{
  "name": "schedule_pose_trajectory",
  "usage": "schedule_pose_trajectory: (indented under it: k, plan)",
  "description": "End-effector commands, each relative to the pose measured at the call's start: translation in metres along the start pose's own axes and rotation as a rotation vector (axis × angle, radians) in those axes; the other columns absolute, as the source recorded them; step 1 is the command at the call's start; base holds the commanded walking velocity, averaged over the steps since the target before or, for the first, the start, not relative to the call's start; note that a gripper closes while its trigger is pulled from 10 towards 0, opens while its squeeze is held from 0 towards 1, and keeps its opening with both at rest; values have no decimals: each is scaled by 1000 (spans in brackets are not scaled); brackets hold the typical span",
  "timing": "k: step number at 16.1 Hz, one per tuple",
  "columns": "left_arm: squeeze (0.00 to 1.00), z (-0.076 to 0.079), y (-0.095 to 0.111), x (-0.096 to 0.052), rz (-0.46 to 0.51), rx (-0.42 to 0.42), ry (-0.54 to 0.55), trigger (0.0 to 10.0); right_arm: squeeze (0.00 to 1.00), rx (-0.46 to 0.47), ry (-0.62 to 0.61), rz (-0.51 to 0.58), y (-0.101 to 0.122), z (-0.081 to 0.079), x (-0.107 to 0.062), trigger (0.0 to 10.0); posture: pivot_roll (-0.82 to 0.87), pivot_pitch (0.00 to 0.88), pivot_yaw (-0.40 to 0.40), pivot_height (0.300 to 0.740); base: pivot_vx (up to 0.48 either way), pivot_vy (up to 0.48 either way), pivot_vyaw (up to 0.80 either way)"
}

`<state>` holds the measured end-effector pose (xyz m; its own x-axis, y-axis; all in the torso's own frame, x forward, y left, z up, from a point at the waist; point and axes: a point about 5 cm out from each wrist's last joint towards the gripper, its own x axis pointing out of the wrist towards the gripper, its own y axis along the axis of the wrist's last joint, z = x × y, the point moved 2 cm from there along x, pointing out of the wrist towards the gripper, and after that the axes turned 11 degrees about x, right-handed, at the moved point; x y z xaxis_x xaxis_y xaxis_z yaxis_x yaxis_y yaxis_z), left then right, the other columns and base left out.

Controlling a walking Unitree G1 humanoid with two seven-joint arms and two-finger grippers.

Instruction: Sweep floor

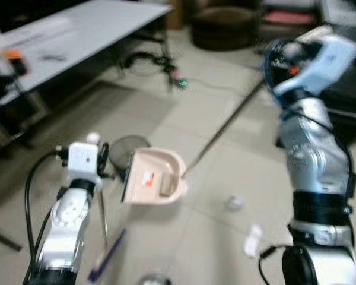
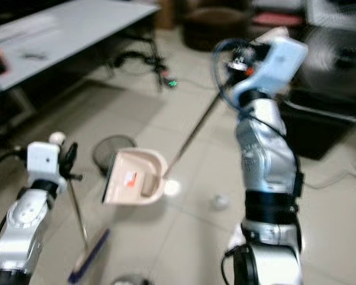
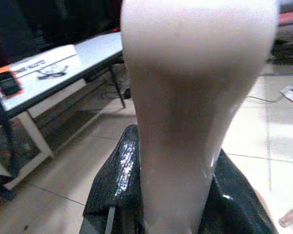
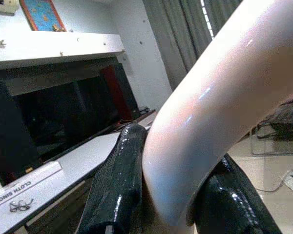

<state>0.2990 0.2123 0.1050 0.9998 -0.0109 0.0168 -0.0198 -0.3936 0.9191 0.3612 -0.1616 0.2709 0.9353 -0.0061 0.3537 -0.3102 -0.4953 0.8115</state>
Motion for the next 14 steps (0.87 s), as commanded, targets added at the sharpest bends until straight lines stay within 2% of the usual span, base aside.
schedule_pose_trajectory:
  k: [1,6,12,14]
  plan:
    - [0,-7,7,2,22,19,21,10000,0,23,30,35,8,-12,4,10000,4,10,60,740,364,0,800]
    - [0,-7,6,2,12,16,20,10000,0,24,21,33,8,-8,4,10000,6,9,58,740,388,0,0]
    - [0,-4,5,0,7,1,22,10000,0,1,37,14,3,-12,5,10000,9,9,53,740,410,0,0]
    - [0,-4,5,1,6,-3,24,10000,0,-1,34,13,3,-11,6,10000,6,8,44,740,409,0,572]
